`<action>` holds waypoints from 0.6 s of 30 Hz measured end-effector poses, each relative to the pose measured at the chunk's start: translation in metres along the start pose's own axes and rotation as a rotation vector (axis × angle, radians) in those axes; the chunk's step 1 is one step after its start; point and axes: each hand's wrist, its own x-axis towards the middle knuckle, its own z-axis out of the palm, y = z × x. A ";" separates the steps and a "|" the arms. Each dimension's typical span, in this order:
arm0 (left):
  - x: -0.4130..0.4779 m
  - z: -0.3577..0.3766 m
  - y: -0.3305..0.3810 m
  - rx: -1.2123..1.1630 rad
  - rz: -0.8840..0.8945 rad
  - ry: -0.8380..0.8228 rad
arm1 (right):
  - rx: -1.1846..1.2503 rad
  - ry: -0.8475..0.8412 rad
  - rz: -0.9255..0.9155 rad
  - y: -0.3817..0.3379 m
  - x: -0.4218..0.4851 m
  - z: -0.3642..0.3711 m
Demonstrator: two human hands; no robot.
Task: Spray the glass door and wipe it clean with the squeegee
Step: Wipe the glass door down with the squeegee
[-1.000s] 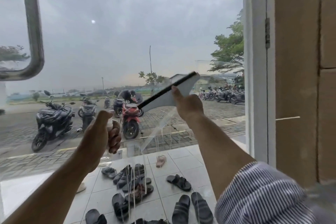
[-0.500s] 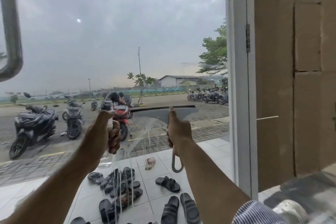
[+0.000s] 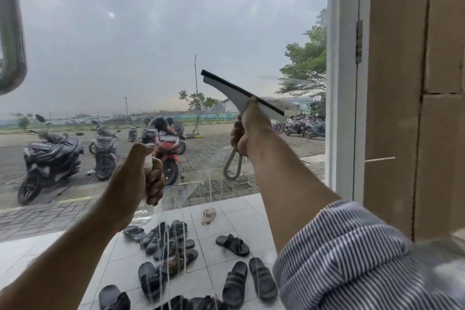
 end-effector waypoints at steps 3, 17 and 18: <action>-0.002 0.003 -0.005 0.016 -0.012 -0.026 | 0.031 0.042 0.056 0.028 0.002 -0.011; -0.032 -0.051 -0.001 0.035 -0.027 0.032 | 0.517 -0.008 0.277 0.089 -0.031 0.033; -0.034 -0.055 0.001 0.039 -0.028 0.044 | 0.512 -0.014 0.289 0.092 -0.036 0.037</action>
